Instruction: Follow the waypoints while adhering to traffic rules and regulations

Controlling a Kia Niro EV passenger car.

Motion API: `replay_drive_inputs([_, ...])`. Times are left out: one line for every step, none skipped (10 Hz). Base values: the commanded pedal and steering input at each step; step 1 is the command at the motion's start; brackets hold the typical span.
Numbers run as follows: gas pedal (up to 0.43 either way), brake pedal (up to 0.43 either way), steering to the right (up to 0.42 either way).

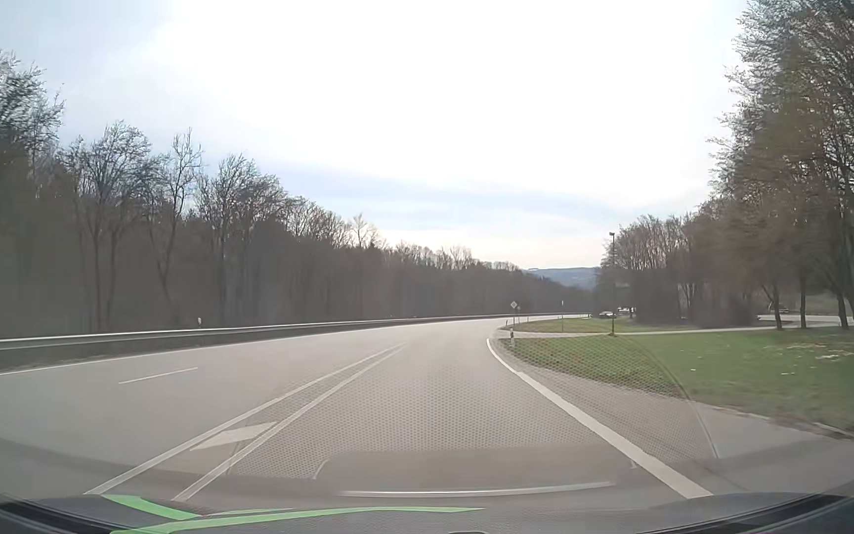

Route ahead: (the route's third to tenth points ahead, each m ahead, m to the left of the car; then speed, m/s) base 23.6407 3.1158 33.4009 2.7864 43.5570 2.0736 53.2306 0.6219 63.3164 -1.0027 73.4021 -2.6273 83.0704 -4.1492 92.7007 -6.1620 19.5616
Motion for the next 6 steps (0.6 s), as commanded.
replay_drive_inputs([0.000,0.000,0.014])
replay_drive_inputs([0.000,0.000,0.014])
replay_drive_inputs([0.000,0.000,0.013])
replay_drive_inputs([0.000,0.000,0.013])
replay_drive_inputs([0.000,0.000,0.013])
replay_drive_inputs([0.000,0.000,0.013])
